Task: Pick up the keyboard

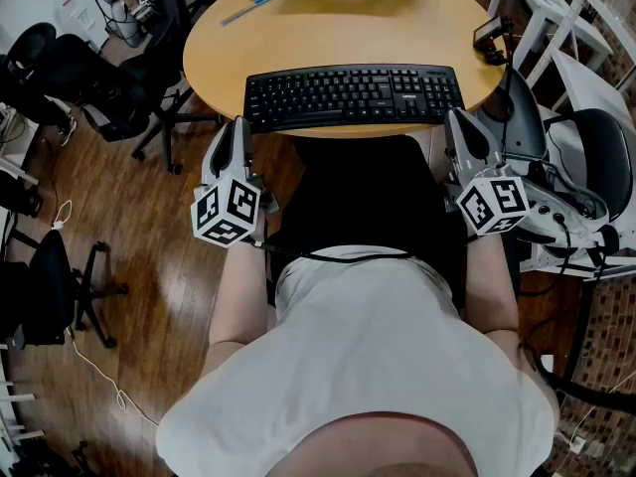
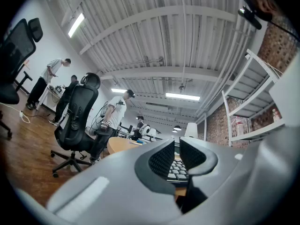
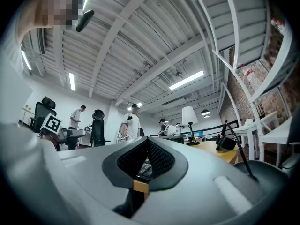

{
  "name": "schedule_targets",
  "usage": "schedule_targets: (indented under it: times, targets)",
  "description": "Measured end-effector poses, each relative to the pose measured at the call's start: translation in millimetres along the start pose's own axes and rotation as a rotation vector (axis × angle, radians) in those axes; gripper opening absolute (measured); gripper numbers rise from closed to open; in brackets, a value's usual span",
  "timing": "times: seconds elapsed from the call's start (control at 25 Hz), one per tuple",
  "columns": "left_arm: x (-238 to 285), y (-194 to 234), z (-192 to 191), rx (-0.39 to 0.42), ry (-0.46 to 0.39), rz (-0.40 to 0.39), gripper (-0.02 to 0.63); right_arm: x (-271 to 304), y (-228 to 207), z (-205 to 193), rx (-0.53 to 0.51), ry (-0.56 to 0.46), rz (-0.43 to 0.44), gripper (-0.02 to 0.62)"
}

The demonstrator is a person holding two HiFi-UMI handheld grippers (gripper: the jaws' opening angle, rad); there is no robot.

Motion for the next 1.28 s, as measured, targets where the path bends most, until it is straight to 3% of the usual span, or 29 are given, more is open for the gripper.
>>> schedule_targets:
  times: [0.32, 0.52, 0.6, 0.72, 0.84, 0.92, 0.96, 1.08, 1.12, 1.16, 1.28]
  targets:
    - [0, 6, -9, -0.003, 0.013, 0.004, 0.362, 3, 4, 4, -0.005, -0.012, 0.011, 0.003]
    - [1, 6, -4, 0.057, 0.001, 0.018, 0.365, 5, 5, 3, -0.003, -0.003, 0.019, 0.003]
    - [2, 8, -2, 0.097, -0.003, 0.066, 0.376, 6, 5, 3, -0.004, -0.003, 0.020, 0.003]
    - [0, 18, -3, 0.136, -0.008, 0.200, 0.421, 6, 5, 3, -0.004, -0.003, 0.018, 0.003]
    - [-1, 26, -10, 0.119, 0.028, 0.238, 0.430, 6, 4, 2, -0.001, 0.000, 0.020, 0.003]
    - [1, 34, -23, -0.018, 0.093, 0.235, 0.436, 6, 5, 2, 0.002, -0.002, 0.021, 0.003]
    - [3, 39, -35, -0.162, 0.135, 0.234, 0.442, 7, 5, 3, 0.002, -0.003, 0.021, 0.003]
    - [3, 54, -83, -0.824, 0.185, 0.234, 0.459, 6, 5, 2, 0.006, 0.001, 0.021, 0.003]
    - [1, 53, -93, -0.981, 0.167, 0.225, 0.462, 5, 4, 1, 0.009, 0.003, 0.020, 0.003]
    - [1, 50, -97, -1.058, 0.149, 0.208, 0.465, 5, 3, 1, 0.012, 0.005, 0.019, 0.003]
    - [8, 38, -90, -1.053, 0.151, 0.161, 0.465, 5, 2, 0, 0.019, 0.004, 0.014, 0.003]
Point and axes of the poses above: the fingertips, and each gripper's own axes: x forward along the fingers, y to its left, z out of its top, the point moved 10 cm from there along -x, backward along the fingers, and after that the axes turned 1 degree about x, right-handed, at the moved point
